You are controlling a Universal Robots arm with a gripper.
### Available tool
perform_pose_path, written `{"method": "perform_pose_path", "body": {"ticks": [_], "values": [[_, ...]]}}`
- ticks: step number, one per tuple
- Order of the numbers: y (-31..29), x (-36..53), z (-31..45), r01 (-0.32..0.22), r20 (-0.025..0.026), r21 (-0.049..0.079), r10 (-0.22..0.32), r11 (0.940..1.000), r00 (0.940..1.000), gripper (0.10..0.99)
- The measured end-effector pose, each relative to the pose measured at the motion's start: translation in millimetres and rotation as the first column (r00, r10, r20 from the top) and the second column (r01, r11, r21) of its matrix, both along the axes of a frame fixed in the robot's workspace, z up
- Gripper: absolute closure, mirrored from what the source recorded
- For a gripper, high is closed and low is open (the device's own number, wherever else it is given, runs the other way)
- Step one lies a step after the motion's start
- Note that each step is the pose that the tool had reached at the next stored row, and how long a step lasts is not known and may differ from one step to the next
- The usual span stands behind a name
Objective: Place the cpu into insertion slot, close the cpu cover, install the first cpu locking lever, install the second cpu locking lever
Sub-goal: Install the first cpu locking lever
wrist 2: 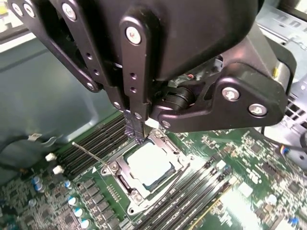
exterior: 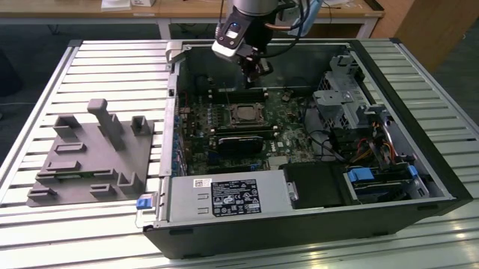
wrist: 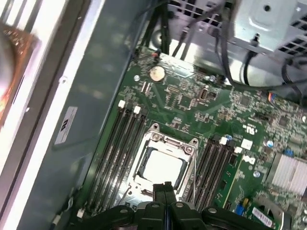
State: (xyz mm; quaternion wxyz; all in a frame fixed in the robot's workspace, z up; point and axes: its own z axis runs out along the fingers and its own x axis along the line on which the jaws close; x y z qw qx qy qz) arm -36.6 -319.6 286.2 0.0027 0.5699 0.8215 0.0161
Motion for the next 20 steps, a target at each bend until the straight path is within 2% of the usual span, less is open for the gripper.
{"method": "perform_pose_path", "body": {"ticks": [5, 12, 16, 20], "values": [[0.0, 0.0, 0.0, -0.071, 0.0, 0.0, 0.071, 0.9975, 0.9975, 0.98], [0.0, -1.5, 0.0, -0.155, -0.0004, -0.003, 0.155, 0.988, 0.988, 0.98], [0.0, -1.6, -0.2, -0.224, -0.0003, -0.003, 0.224, 0.9745, 0.9745, 0.98], [0.0, -1.5, -0.6, -0.295, -0.0004, -0.003, 0.295, 0.9555, 0.9555, 0.98]]}}
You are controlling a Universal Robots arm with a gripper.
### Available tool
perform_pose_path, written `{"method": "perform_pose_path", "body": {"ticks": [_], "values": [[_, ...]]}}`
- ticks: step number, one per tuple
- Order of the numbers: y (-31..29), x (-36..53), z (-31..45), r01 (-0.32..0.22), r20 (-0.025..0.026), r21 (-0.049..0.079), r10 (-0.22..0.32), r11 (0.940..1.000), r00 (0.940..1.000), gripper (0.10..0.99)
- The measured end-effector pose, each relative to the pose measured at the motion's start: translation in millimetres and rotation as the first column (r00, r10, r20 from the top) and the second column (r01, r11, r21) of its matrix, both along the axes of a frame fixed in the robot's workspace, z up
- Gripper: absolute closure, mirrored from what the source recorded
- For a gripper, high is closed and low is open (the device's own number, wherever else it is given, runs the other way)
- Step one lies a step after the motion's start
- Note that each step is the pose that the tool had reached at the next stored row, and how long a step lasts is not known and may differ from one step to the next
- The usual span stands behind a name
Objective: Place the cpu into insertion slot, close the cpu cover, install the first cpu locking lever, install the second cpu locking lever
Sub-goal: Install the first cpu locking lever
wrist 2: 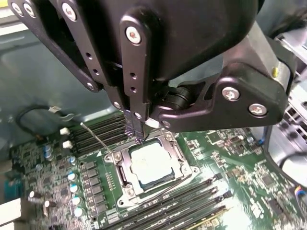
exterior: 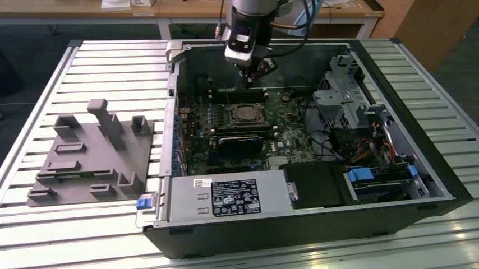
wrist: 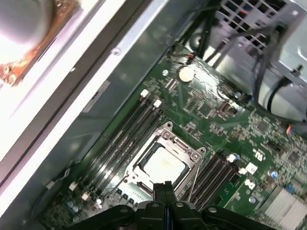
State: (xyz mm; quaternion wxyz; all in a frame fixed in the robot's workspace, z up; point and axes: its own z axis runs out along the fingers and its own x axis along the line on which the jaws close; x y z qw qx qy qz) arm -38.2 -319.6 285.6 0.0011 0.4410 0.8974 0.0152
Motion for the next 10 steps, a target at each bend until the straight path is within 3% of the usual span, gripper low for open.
{"method": "perform_pose_path", "body": {"ticks": [5, 10], "values": [[0.0, 0.0, -0.7, -0.092, 0.0, 0.0, 0.092, 0.9958, 0.9958, 0.98], [0.0, 0.0, -1.2, -0.182, 0.0, 0.0, 0.182, 0.9833, 0.9833, 0.98]]}}
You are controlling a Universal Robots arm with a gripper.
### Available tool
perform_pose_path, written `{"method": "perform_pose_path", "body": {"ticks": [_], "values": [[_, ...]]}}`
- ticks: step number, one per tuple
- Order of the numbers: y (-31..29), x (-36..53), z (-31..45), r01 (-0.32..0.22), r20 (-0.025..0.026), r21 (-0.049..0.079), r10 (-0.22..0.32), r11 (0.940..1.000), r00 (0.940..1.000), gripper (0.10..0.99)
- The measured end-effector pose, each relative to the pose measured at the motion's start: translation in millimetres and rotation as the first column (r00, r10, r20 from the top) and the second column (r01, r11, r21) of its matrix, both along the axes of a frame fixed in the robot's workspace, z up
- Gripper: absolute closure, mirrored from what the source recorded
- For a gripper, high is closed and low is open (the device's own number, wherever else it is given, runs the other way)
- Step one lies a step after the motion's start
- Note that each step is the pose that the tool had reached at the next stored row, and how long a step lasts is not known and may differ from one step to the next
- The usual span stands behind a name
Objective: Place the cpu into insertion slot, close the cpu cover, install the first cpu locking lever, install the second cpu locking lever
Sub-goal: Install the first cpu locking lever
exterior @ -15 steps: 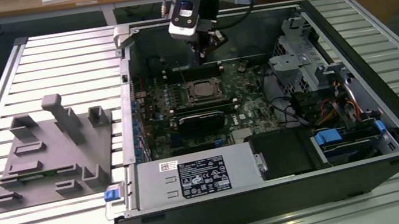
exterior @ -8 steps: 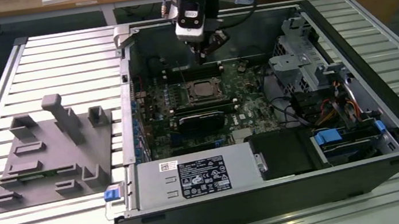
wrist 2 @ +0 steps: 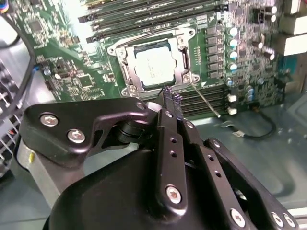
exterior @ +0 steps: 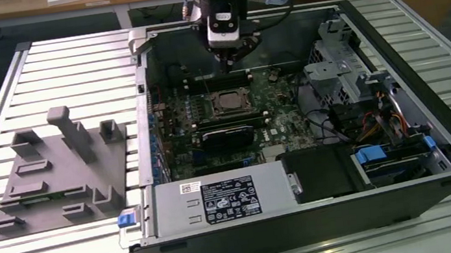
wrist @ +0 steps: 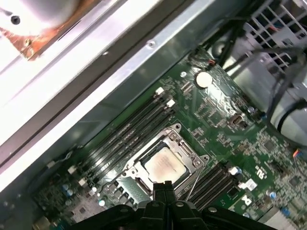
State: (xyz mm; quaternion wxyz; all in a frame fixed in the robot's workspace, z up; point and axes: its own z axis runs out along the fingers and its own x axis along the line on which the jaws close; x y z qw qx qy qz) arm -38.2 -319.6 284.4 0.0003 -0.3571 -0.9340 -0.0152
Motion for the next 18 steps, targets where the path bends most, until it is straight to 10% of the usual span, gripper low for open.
{"method": "perform_pose_path", "body": {"ticks": [10, 18], "values": [[0.0, 0.0, -0.6, -0.162, 0.0, 0.0, 0.162, 0.9868, 0.9868, 0.98], [0.0, 0.0, -1.4, -0.3, 0.0002, 0.0, 0.3, 0.9539, 0.9539, 0.98]]}}
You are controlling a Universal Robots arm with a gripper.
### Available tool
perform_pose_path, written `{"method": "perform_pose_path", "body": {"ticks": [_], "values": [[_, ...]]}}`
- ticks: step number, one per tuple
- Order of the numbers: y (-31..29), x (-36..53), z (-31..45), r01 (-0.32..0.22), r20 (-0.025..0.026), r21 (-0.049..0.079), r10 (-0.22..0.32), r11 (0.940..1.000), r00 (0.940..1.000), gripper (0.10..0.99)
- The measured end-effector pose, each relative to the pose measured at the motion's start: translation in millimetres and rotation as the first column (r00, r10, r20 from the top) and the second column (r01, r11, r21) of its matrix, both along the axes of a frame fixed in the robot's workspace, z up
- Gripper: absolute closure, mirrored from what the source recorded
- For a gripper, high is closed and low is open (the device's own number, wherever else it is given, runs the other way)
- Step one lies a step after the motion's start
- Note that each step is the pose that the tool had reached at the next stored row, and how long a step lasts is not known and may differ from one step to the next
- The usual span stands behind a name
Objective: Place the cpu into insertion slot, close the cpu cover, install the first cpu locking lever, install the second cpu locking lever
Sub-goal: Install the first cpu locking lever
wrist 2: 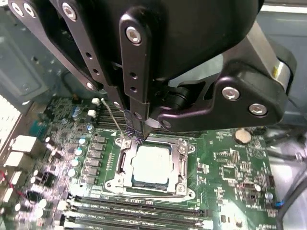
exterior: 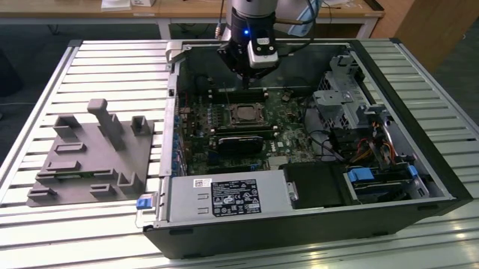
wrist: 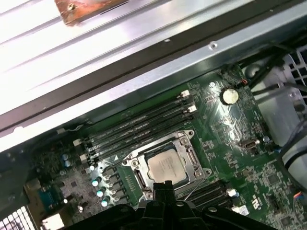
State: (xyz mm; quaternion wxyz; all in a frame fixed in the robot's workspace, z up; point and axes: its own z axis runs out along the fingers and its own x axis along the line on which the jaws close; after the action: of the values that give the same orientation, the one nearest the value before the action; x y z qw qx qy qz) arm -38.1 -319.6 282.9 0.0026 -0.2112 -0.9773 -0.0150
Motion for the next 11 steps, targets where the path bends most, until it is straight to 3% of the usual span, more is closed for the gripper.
{"method": "perform_pose_path", "body": {"ticks": [5, 11], "values": [[0.0, 0.0, -0.6, -0.091, 0.0013, 0.0, 0.091, 0.9958, 0.9958, 0.98], [0.0, 0.0, -1.0, -0.195, 0.009, -0.001, 0.195, 0.9808, 0.9808, 0.98]]}}
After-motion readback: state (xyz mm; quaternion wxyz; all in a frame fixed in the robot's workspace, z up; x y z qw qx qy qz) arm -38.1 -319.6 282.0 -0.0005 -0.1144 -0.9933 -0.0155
